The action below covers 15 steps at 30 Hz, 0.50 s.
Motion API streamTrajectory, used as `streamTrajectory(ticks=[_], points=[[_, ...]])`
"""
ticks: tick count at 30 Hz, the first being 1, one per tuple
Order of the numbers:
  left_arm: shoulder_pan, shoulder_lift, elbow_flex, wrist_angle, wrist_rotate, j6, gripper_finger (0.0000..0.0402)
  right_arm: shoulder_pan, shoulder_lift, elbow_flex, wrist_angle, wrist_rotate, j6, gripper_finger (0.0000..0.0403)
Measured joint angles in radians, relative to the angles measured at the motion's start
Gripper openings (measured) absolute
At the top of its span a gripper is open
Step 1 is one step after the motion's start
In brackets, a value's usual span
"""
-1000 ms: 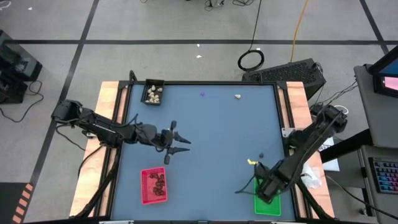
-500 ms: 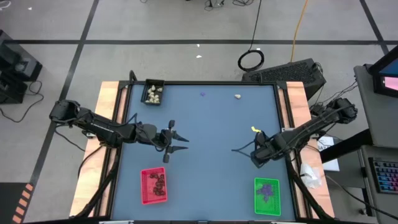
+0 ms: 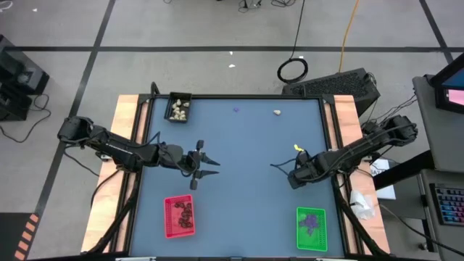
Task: Sort Halloween decoration
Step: Put the black skull toy into the red bin
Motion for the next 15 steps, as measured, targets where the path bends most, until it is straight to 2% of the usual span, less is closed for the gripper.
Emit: streamTrajectory(ticks=[15], points=[[0.000,0.000,0.000,0.003,0.000,-0.003,0.0129,0.040,0.076,0.001,0.042,-0.018,0.007,0.0166]])
